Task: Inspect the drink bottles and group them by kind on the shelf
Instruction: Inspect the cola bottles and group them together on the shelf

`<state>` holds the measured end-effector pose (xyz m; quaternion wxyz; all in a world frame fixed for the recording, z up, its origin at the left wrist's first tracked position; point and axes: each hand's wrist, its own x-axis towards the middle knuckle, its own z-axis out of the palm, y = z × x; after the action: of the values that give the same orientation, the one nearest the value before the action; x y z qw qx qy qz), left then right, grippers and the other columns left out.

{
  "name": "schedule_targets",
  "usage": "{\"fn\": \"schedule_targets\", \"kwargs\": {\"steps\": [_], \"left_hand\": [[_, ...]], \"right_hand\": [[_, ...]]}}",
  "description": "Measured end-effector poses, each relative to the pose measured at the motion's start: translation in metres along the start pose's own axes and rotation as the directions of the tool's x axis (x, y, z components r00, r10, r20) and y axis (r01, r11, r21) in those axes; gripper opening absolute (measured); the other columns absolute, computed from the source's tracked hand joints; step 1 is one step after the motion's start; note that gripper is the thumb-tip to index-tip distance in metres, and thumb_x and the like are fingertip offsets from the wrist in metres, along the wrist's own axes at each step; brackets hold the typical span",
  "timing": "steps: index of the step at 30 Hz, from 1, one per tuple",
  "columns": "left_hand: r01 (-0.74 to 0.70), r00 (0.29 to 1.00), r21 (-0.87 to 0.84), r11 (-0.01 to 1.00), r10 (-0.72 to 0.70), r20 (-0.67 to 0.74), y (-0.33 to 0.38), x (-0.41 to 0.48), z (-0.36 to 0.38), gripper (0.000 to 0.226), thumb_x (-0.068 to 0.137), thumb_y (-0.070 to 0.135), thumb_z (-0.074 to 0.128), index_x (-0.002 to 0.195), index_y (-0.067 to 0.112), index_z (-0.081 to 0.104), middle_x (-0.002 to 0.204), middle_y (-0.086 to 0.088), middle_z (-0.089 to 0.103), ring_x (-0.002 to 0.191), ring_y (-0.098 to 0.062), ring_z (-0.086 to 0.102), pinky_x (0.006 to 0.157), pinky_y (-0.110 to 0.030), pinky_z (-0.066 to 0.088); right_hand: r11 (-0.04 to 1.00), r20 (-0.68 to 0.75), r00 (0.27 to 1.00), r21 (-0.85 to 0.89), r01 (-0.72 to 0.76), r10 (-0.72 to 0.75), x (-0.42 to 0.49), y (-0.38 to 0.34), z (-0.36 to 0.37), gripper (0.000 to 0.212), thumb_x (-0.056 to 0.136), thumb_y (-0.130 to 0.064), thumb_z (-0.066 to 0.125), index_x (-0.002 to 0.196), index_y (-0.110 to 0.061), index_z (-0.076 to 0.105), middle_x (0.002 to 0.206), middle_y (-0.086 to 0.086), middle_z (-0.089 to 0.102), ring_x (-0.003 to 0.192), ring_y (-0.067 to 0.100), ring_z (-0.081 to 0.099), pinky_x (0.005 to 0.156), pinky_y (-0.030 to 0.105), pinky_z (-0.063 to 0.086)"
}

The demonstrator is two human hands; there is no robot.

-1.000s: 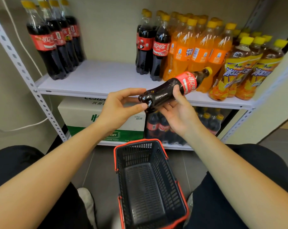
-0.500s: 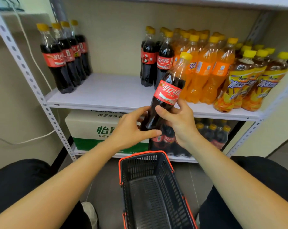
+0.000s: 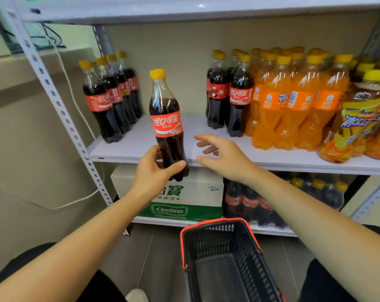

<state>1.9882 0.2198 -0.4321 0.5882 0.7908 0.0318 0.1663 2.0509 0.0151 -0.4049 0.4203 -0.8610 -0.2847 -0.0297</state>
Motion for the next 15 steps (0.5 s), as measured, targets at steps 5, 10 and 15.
{"fn": "schedule_targets", "kwargs": {"steps": [5,10,15], "left_hand": [[0.028,0.983,0.089,0.996,-0.011,-0.185,-0.014,0.032,-0.048,0.046,0.087,0.025,0.08,0.127,0.021,0.056,0.119,0.003,0.067,0.111,-0.024,0.067,0.096,-0.053,0.056],[0.06,0.934,0.11,0.992,-0.017,-0.356,-0.032,0.059,-0.082,0.044,0.093,0.027,0.074,0.131,0.017,0.054,0.118,0.0,0.065,0.113,-0.025,0.064,0.099,-0.056,0.053],[0.107,0.861,0.199,0.974,0.01,-0.509,-0.048,0.073,-0.107,0.051,0.092,0.029,0.073,0.137,0.02,0.05,0.131,-0.003,0.064,0.119,-0.027,0.062,0.102,-0.046,0.049]], "right_hand": [[0.896,0.226,0.971,-0.411,0.166,-0.076,0.048,0.004,0.041,0.052,0.097,-0.049,0.062,0.144,-0.028,0.055,0.15,0.002,0.052,0.137,0.027,0.045,0.112,0.042,0.037],[0.867,0.252,0.966,-0.468,0.174,-0.058,0.073,0.008,0.079,0.051,0.1,-0.051,0.056,0.149,-0.036,0.05,0.158,0.004,0.044,0.143,0.03,0.037,0.116,0.047,0.029],[0.907,0.099,0.991,-0.404,0.12,-0.087,0.072,0.02,0.091,0.039,0.1,-0.046,0.058,0.139,-0.041,0.059,0.146,-0.006,0.054,0.134,0.023,0.041,0.107,0.04,0.028]]}}
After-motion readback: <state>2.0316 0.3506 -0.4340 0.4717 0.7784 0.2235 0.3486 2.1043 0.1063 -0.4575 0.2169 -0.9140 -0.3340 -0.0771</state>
